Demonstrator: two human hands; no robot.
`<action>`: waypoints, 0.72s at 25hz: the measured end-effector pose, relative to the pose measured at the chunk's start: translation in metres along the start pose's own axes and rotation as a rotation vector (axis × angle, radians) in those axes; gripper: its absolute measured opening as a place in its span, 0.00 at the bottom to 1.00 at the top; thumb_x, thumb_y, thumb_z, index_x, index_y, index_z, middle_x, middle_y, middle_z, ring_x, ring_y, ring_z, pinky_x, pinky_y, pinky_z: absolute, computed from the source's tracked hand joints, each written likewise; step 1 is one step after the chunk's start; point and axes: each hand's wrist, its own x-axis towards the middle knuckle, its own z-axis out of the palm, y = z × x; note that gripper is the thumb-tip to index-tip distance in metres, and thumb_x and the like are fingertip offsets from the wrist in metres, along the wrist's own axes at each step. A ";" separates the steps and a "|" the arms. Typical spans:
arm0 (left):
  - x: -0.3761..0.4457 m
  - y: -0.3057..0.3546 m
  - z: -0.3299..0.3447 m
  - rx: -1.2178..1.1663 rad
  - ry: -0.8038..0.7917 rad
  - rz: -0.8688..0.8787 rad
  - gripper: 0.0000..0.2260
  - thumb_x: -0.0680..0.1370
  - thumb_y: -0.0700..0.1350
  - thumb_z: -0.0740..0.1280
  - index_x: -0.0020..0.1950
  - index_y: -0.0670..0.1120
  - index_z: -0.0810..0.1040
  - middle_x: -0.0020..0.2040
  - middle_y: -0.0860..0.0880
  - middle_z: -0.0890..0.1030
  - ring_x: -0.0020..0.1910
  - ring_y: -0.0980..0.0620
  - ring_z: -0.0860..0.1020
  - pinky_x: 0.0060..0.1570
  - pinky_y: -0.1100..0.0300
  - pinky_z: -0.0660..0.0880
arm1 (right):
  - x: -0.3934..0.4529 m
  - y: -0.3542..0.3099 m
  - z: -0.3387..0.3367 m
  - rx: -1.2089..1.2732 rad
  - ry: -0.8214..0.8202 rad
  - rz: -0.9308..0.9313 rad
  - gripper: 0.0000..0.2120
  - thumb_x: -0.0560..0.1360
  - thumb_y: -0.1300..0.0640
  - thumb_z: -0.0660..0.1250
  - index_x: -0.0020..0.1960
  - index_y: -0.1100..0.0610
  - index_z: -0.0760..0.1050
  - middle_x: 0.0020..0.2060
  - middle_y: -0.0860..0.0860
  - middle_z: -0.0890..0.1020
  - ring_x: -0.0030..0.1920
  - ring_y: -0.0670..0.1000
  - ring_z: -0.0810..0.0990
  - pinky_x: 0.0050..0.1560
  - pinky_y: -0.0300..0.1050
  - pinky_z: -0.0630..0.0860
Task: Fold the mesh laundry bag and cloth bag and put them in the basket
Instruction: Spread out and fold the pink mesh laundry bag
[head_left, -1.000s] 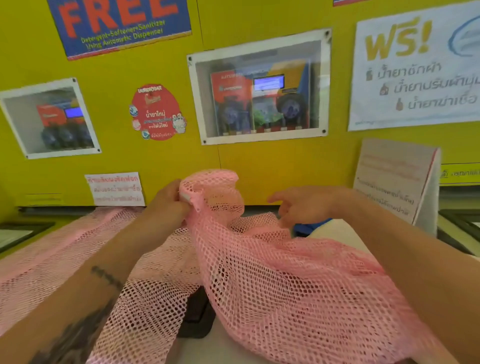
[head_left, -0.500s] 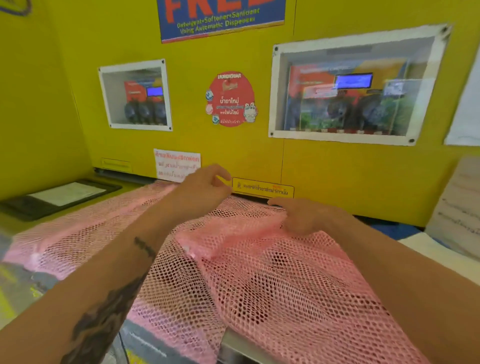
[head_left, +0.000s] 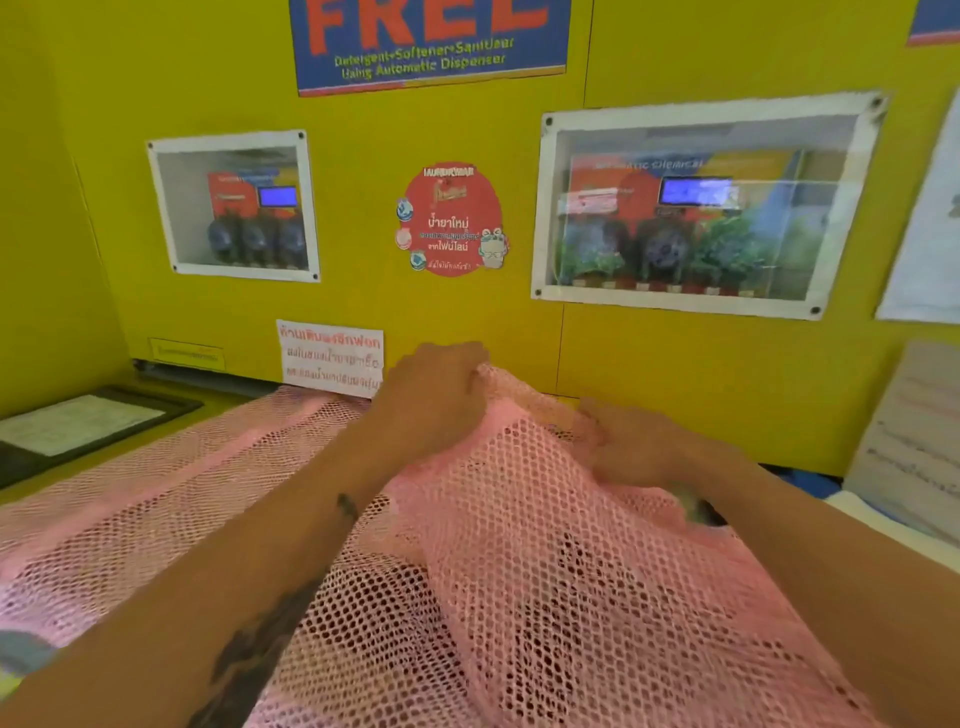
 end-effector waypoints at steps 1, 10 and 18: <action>0.004 -0.006 -0.008 -0.029 -0.006 -0.001 0.13 0.76 0.48 0.55 0.54 0.52 0.78 0.48 0.44 0.81 0.47 0.42 0.78 0.45 0.47 0.76 | 0.001 0.007 0.004 -0.067 -0.031 0.026 0.09 0.76 0.42 0.63 0.51 0.46 0.72 0.47 0.42 0.77 0.49 0.50 0.75 0.47 0.49 0.69; -0.035 -0.085 -0.054 0.011 -0.093 -0.258 0.10 0.78 0.43 0.59 0.54 0.53 0.78 0.52 0.48 0.80 0.38 0.48 0.79 0.40 0.52 0.79 | 0.055 -0.033 -0.044 -0.167 0.547 0.158 0.03 0.76 0.57 0.60 0.47 0.56 0.71 0.42 0.54 0.78 0.45 0.59 0.78 0.47 0.54 0.78; -0.094 -0.167 -0.119 0.037 -0.071 -0.500 0.10 0.76 0.38 0.60 0.42 0.51 0.77 0.35 0.47 0.81 0.36 0.46 0.81 0.36 0.54 0.76 | 0.160 -0.188 -0.057 0.857 0.513 -0.049 0.07 0.72 0.61 0.61 0.43 0.61 0.77 0.40 0.59 0.83 0.40 0.57 0.83 0.41 0.52 0.80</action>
